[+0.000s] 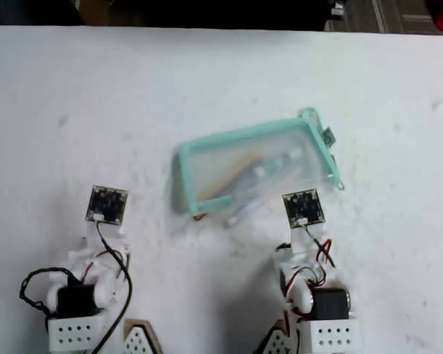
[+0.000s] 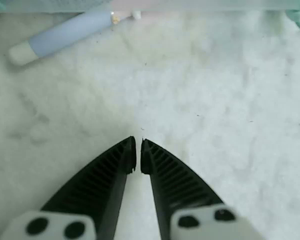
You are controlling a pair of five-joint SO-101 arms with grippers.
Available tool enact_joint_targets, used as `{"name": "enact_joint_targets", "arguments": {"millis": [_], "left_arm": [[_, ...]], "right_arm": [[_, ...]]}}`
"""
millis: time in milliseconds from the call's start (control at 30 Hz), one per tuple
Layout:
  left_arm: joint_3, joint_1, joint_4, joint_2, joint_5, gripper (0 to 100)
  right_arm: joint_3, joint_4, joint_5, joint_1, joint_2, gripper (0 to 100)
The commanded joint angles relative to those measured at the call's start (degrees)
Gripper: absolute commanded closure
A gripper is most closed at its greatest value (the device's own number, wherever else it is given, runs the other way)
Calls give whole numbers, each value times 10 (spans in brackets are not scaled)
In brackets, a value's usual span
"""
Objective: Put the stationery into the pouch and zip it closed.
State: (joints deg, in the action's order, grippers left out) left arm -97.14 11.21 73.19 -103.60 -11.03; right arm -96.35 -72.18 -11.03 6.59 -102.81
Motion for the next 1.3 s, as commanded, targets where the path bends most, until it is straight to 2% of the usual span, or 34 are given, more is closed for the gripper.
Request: {"name": "enact_joint_targets", "arguments": {"millis": [0, 267, 467, 700, 833, 933, 1067, 1167, 1267], "left_arm": [[2, 2, 5, -8, -3, 976], [2, 2, 5, -8, -4, 976], [2, 2, 5, -8, -4, 976], [2, 2, 2, -8, -1, 976], [4, 6, -63, -8, -1, 976], [25, 6, -116, -8, -1, 976], [76, 4, -144, -8, -1, 976], [95, 2, -158, -8, -1, 976], [97, 1, -183, -8, -4, 976]], "right_arm": [[-5, -4, -6, 1, -1, 981], [-5, 0, -7, 1, -2, 981], [-5, 73, -7, 2, -2, 981], [-5, 72, -7, 1, -1, 981], [-5, 96, -7, 1, -2, 981], [-5, 187, -7, -4, -2, 981], [-5, 293, -7, -4, -2, 981], [-5, 310, -7, -6, -2, 981], [-5, 300, -8, -50, -2, 981]]}}
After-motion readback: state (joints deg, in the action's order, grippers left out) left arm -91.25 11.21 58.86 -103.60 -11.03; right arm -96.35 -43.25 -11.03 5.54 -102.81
